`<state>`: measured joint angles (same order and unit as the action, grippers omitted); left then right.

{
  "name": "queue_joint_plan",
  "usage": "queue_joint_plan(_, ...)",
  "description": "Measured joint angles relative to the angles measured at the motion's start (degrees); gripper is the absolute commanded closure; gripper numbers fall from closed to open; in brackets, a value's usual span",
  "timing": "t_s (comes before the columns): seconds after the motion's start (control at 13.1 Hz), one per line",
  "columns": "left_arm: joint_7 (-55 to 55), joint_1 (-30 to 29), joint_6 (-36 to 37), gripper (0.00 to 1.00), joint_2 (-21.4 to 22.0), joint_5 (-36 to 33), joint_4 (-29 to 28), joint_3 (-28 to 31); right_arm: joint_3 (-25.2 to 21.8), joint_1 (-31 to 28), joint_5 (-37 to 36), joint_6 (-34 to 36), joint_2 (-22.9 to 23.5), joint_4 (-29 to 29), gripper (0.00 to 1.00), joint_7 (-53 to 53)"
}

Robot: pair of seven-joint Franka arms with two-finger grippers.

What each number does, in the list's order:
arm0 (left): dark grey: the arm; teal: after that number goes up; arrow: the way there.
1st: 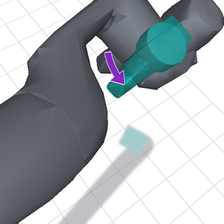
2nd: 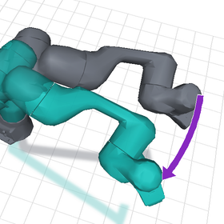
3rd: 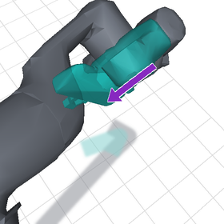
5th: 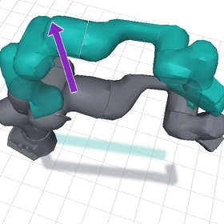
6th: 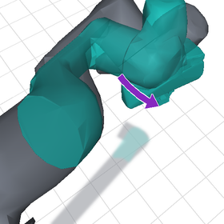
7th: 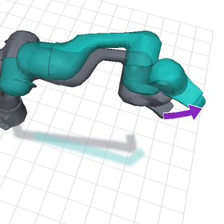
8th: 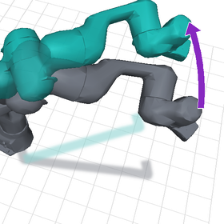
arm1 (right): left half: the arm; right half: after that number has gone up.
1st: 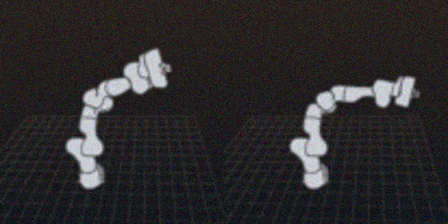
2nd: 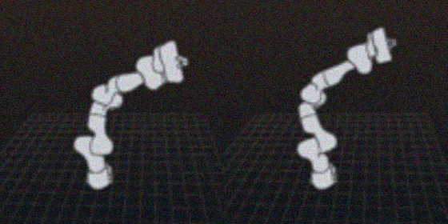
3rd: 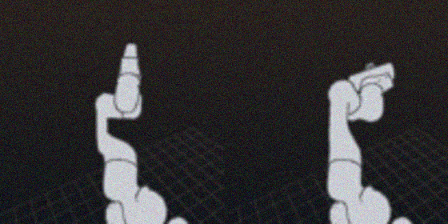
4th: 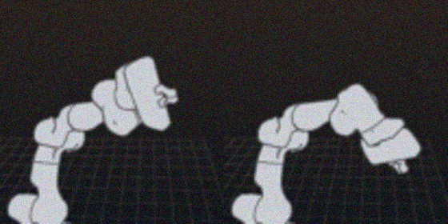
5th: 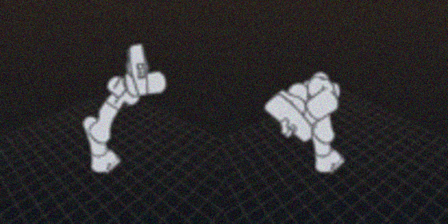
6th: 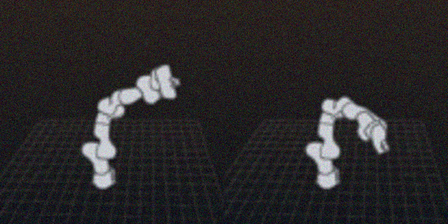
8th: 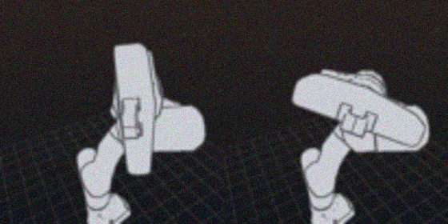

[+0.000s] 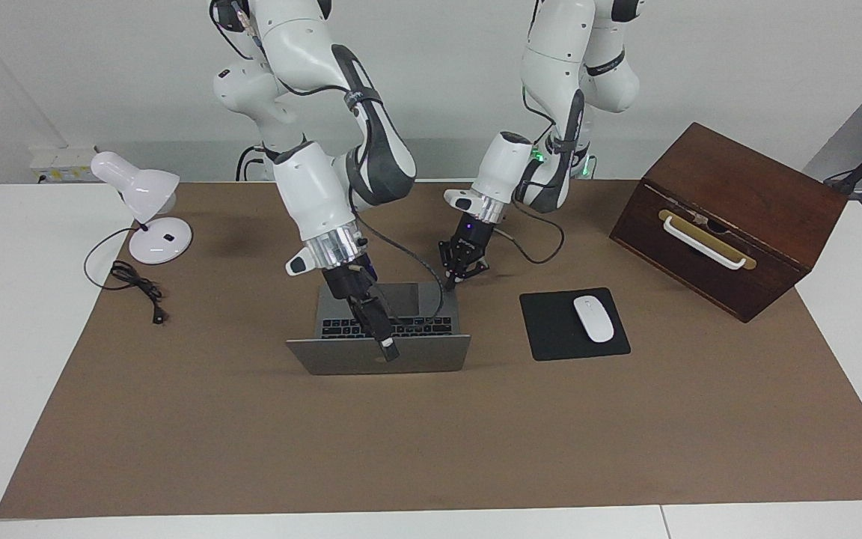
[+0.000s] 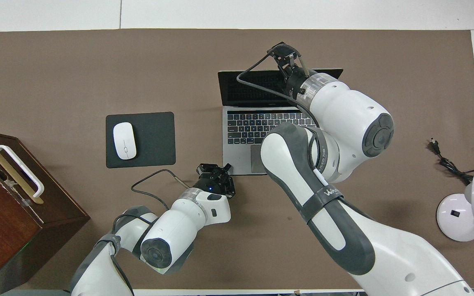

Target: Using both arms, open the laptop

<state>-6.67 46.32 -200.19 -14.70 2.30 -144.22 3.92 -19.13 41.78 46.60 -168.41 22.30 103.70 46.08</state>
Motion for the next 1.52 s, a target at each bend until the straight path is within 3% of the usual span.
queue_joint_plan(0.23,-0.01,0.00,-0.01,1.00,0.00,0.00,0.00,0.00,-0.11,-0.01,0.00,0.27,0.43,-0.59,0.00,0.00)
queue_joint_plan(0.53,0.05,0.00,-0.03,1.00,-0.01,0.00,0.00,0.00,-1.25,-0.10,0.10,5.96,-0.31,-1.39,0.00,0.00)
queue_joint_plan(1.29,8.28,-0.59,0.21,1.00,-1.74,0.17,3.61,0.75,-5.70,-0.19,-0.28,29.66,-13.46,0.17,0.00,4.61)
queue_joint_plan(1.52,8.49,-1.92,7.77,1.00,-0.39,0.19,6.56,0.96,-8.08,-0.20,-6.60,35.97,-16.50,0.14,0.00,5.70)
